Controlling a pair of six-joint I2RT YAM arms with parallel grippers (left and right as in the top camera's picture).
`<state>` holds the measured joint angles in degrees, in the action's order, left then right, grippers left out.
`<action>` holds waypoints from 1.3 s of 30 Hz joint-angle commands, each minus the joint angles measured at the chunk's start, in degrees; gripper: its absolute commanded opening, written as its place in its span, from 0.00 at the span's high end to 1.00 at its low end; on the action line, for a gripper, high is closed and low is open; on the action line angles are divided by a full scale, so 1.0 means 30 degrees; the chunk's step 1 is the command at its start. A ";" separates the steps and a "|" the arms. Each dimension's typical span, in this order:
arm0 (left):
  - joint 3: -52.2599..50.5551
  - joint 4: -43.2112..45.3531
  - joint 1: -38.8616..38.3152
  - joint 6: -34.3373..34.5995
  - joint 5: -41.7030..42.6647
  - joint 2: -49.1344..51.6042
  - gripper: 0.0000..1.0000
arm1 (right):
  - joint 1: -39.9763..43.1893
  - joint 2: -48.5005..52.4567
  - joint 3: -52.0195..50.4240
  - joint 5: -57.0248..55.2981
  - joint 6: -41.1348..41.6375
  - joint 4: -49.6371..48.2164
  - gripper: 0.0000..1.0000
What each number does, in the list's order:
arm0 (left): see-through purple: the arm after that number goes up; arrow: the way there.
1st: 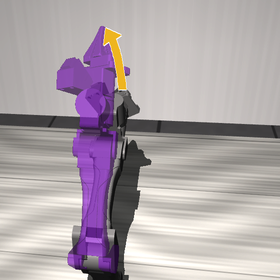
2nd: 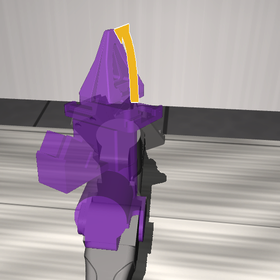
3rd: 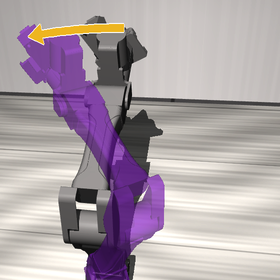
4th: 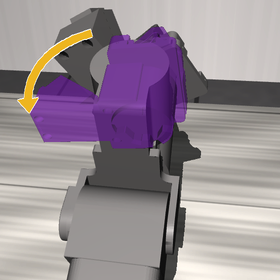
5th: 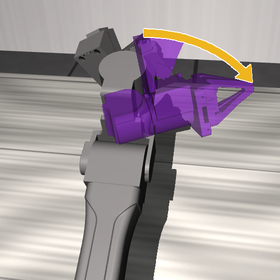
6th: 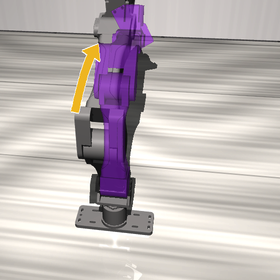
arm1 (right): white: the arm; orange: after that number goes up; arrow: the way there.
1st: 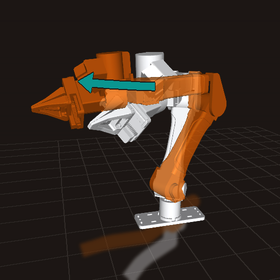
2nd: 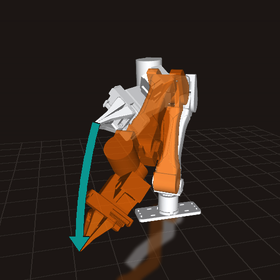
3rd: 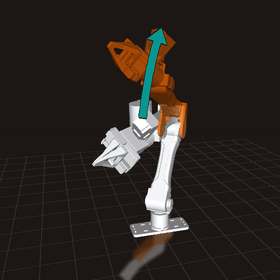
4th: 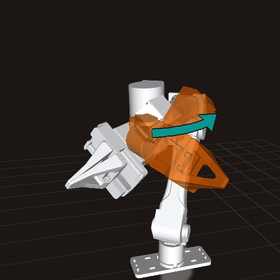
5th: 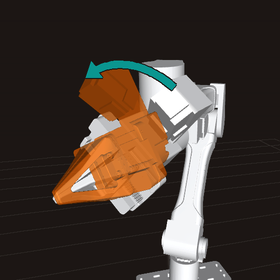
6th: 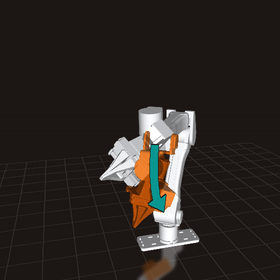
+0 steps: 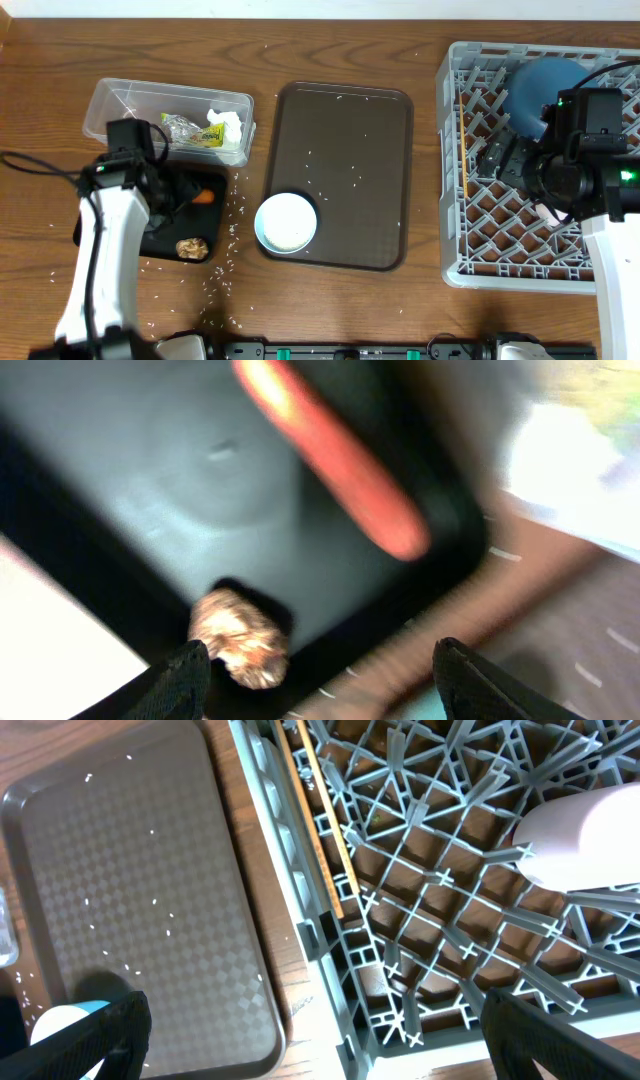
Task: Sort waste into correct bins and load items into the dishwasher rack
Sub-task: 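Carry the carrot with the left gripper onto the black tray, then grasp the rim of the light-blue rice bowl with the left gripper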
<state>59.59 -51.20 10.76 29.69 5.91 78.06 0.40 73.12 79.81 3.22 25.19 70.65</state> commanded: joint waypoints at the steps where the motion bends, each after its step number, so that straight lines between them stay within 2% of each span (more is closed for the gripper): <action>1: 0.0772 -0.0160 -0.1297 -0.3920 0.2987 -0.1603 0.28 | -0.0408 0.0058 0.0073 0.0066 -0.0204 -0.0168 0.01; 5: 0.0743 -0.0838 -0.3854 -0.5566 0.2747 -0.2433 0.28 | -0.0408 0.0058 0.0073 0.0066 -0.0204 -0.0226 0.01; 9: 0.0342 -0.1027 -0.7074 -0.5748 0.1209 -0.2266 0.28 | -0.0408 0.0058 0.0066 0.0066 -0.0204 -0.0233 0.01; 13: 0.0080 -0.0568 -1.0178 -0.6630 0.0452 -0.1260 0.28 | -0.0408 0.0066 0.0066 0.0066 -0.0204 -0.0248 0.01; 20: 0.0080 0.0546 -1.3697 -0.6615 -0.0568 0.1574 0.28 | -0.0408 0.0066 0.0073 0.0073 -0.0204 -0.0189 0.01; 22: 0.0080 0.0692 -1.4316 -0.6594 -0.1188 0.2565 0.29 | -0.0408 0.0066 0.0066 0.0073 -0.0204 -0.0189 0.01; 23: 0.0080 0.0736 -1.4498 -0.6404 -0.1515 0.2958 0.34 | -0.0408 0.0066 0.0073 0.0066 -0.0204 -0.0182 0.01; 27: 0.0080 0.0699 -1.4360 -0.4699 -0.4342 0.3883 0.36 | -0.0408 0.0066 0.0066 0.0073 -0.0204 -0.0153 0.01; 33: 0.0087 0.0474 -1.3930 -0.4728 -0.4153 0.3803 0.37 | -0.0408 0.0066 0.0073 0.0073 -0.0204 -0.0117 0.01; 36: 0.0087 0.0546 -1.4090 -0.5705 -0.2135 0.3803 0.40 | -0.0408 0.0066 0.0073 0.0066 -0.0204 -0.0182 0.01; 39: 0.0080 -0.1049 -1.4098 -0.4794 -0.6018 0.3810 0.40 | -0.0408 0.0066 0.0066 0.0073 -0.0204 -0.0102 0.01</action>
<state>60.29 -52.03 -31.62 14.00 -4.58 89.80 0.40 73.12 79.81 3.20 25.19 70.11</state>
